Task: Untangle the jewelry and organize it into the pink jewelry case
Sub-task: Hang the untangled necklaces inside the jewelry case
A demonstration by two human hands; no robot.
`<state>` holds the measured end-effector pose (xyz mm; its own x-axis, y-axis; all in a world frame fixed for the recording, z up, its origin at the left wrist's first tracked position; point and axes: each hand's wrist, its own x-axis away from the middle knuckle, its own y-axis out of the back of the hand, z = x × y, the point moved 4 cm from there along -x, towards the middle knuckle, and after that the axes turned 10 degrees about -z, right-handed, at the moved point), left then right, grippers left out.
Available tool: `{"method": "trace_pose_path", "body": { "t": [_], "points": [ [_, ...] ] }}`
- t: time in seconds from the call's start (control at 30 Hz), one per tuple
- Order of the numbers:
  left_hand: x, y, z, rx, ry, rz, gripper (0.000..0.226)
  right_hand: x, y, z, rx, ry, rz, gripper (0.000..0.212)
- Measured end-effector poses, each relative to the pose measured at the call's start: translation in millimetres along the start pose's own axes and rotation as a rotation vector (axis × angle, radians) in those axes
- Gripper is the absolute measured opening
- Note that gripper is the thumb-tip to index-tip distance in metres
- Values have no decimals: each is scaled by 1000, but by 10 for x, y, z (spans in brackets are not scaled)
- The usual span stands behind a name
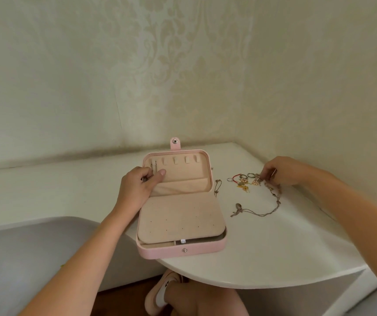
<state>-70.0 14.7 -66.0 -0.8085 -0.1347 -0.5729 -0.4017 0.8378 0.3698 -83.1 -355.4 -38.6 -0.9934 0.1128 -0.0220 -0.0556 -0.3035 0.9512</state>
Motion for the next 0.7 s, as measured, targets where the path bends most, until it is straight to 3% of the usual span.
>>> {"method": "trace_pose_path", "body": {
  "t": [0.23,0.47,0.6,0.7],
  "points": [
    [24,76,4,1,-11,-5,53,122,-6,170,-46,89,-102,19],
    [118,139,-22,19,-20,-8,51,442,-208,592,-63,271,82,13],
    [172,145,-55,33,-29,-15,51,493,-213,595,-61,190,96,3],
    [201,138,-78,29,-47,-8,50,557,-222,538,-11,124,111,9]
  ]
}}
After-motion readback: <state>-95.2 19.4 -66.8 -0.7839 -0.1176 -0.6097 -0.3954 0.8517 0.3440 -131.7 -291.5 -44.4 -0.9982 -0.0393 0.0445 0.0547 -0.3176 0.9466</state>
